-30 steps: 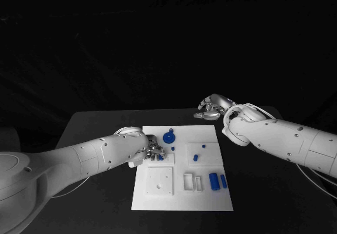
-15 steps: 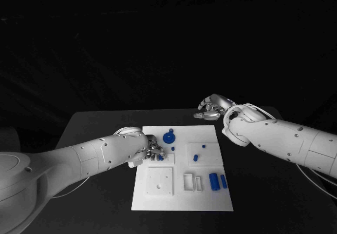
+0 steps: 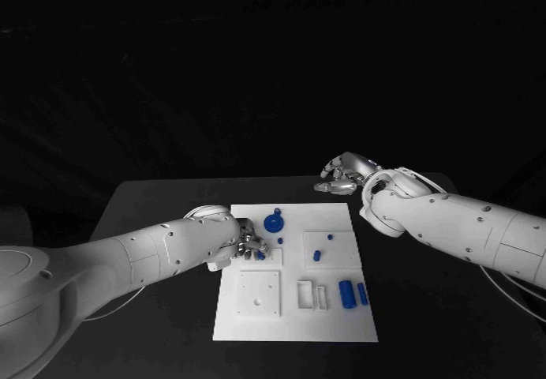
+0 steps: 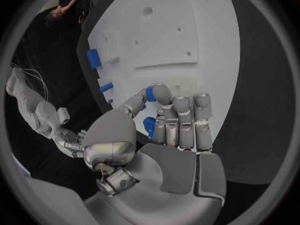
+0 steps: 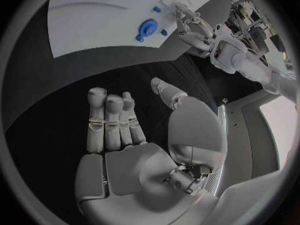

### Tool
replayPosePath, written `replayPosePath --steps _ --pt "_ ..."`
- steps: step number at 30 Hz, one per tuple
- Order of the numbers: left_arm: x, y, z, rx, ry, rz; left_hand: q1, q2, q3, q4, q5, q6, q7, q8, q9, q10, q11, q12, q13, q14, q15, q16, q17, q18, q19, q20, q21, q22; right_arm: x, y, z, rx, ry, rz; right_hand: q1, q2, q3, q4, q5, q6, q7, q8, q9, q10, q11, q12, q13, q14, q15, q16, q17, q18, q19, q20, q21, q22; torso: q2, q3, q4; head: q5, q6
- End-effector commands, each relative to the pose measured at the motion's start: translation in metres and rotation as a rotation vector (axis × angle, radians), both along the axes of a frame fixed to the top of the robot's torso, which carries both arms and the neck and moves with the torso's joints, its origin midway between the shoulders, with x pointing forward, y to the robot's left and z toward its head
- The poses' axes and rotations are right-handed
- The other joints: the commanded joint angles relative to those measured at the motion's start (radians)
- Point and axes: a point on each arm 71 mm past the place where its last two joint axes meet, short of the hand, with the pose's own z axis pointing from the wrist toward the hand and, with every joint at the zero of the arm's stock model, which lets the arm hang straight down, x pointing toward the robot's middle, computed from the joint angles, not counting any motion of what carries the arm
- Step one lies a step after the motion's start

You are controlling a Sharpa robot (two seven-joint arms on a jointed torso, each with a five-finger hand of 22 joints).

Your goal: Assemble the parts on the task board

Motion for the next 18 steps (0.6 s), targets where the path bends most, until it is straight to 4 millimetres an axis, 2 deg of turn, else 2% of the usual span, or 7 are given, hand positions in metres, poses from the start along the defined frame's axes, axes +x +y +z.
replayPosePath --steps 1,18 --pt "-0.0011 -0.0034 -0.0006 -0.012 0.000 -0.006 0.001 -0.012 -0.001 0.009 -0.005 0.004 0.001 -0.006 -0.001 -0.005 0.003 0.006 -0.001 -0.001 -0.002 0.003 -0.002 -0.004 0.000 -0.129 -0.002 0.015 -0.0004 0.0011 -0.0003 -0.004 0.002 0.011 -0.001 0.007 -0.005 0.003 0.005 -0.002 0.007 0.004 -0.001 -0.005 0.000 0.003 -0.002 -0.005 -0.005 0.005 -0.001 0.069 0.003 -0.006 -0.005 0.018 0.000 0.0003 -0.0003 0.000 0.000" --pt "-0.0012 -0.0019 -0.0007 -0.001 -0.001 -0.010 -0.012 -0.055 0.001 0.036 -0.035 0.012 -0.002 -0.004 -0.004 -0.003 0.001 0.011 -0.003 0.000 -0.005 0.007 -0.003 -0.002 0.003 -0.132 -0.002 0.016 -0.0004 0.0005 -0.0003 -0.004 0.003 0.010 -0.001 0.007 -0.005 0.003 0.007 -0.003 0.007 0.004 -0.001 -0.005 0.000 0.004 -0.002 -0.005 -0.005 0.005 -0.001 0.069 0.003 -0.006 -0.005 0.018 0.000 0.0003 -0.0001 0.000 -0.001"
